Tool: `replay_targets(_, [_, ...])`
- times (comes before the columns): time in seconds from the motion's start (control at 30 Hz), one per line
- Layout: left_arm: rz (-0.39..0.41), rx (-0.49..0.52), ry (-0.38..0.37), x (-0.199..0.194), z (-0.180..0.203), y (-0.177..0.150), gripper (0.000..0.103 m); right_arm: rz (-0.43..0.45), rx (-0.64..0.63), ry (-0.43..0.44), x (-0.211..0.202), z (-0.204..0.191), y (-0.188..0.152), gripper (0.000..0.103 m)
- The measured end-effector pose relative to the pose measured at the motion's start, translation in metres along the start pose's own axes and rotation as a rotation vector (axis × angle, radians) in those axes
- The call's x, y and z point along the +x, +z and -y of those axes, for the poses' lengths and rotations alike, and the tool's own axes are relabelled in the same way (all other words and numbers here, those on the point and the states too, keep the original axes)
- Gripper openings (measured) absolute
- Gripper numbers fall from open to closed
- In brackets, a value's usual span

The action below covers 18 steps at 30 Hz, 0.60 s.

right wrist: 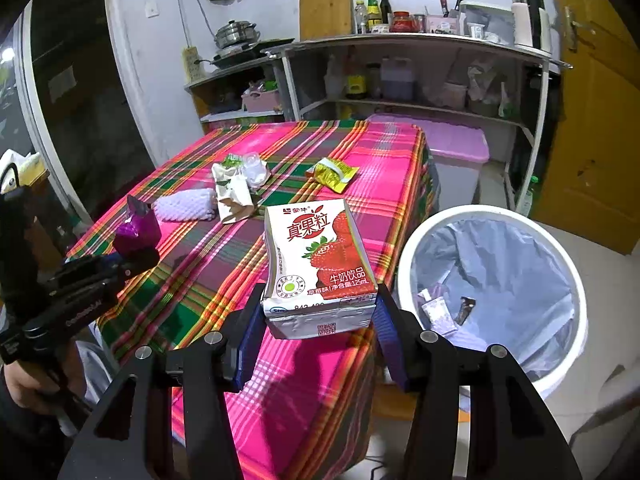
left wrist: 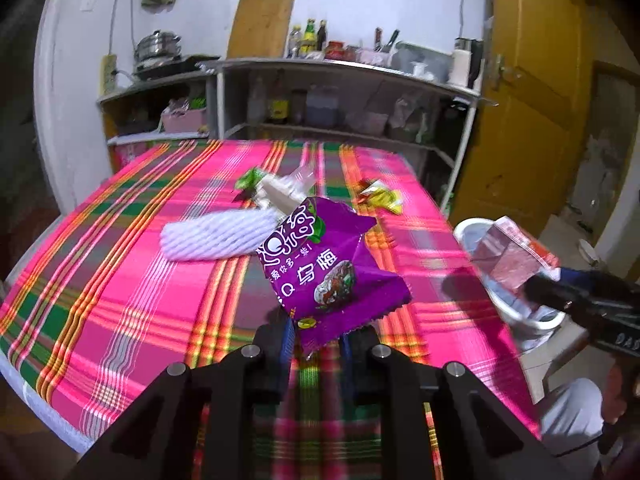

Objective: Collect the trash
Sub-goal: 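Lift the purple snack bag with the left gripper while the right gripper holds the strawberry carton, then carry the snack bag and carton over the bin and open both grippers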

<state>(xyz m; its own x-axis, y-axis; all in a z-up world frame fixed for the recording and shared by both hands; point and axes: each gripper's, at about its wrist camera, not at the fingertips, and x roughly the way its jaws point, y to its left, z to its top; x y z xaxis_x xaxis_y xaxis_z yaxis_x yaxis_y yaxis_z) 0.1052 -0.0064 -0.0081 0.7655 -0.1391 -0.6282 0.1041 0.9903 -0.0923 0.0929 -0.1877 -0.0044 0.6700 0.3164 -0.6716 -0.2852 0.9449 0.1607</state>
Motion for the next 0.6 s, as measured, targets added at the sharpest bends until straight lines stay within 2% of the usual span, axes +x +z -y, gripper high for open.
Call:
replay_targets(0.23, [0.025,0.032,-0.079,-0.008,0.031,0.012,0.021,0.032,0.029,-0.036,-0.018,0.014,-0.003,0.053])
replay_targets(0.6, [0.007,0.092,-0.202,0.005,0.083,0.020,0.021,0.058,0.100,-0.120,-0.043,0.051,-0.012,0.053])
